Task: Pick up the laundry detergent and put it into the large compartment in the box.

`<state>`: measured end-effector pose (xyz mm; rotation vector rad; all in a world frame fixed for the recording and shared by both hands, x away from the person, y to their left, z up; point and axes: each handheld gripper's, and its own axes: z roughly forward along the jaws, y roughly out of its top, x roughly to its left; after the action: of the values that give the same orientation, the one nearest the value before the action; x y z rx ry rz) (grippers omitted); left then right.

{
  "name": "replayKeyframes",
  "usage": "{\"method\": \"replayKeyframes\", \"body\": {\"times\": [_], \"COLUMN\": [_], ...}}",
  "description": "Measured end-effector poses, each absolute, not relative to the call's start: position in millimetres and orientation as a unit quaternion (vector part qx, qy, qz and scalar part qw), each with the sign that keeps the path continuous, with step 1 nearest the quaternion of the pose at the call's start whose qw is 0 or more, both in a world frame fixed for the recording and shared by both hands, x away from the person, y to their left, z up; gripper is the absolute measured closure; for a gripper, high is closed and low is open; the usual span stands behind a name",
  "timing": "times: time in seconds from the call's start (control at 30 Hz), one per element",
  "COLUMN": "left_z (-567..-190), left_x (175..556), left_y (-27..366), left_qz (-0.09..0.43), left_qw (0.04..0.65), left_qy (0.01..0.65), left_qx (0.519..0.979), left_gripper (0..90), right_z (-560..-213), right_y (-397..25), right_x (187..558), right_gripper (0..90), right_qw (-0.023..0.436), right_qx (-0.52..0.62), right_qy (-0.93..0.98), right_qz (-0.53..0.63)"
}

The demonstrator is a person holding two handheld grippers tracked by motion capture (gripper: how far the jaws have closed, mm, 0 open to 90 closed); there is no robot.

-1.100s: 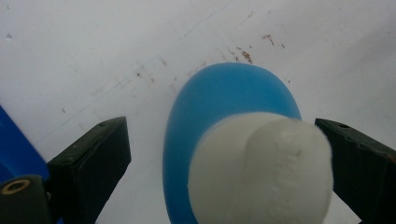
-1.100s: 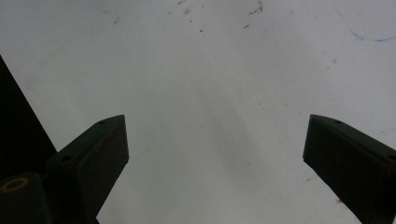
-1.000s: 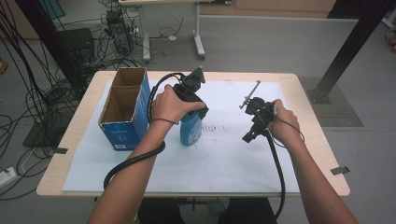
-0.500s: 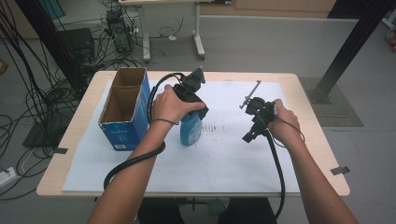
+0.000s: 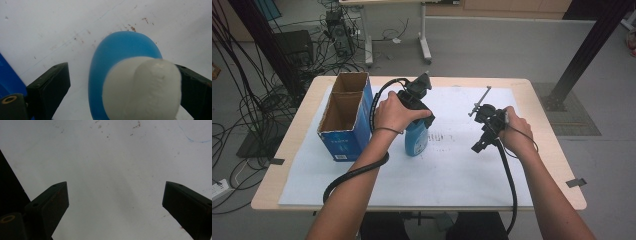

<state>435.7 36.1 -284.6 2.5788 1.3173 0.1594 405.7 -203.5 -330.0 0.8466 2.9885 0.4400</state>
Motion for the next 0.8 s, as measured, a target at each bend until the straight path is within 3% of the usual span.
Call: {"method": "replayKeyframes", "body": {"times": [0.8], "left_z": [-286.7], "left_x": [435.3], "left_y": [36.2], "left_qz": [0.052], "left_qw": [0.115], "left_qy": [0.45], "left_qx": [0.884], "left_gripper": [22.1], "right_z": [-330.5], "right_y": [-203.9], "right_x": [405.5], "right_gripper": [6.7], "right_qw": [0.001], "right_qx": [0.271], "right_qy": [0.952], "right_qz": [0.141]}}
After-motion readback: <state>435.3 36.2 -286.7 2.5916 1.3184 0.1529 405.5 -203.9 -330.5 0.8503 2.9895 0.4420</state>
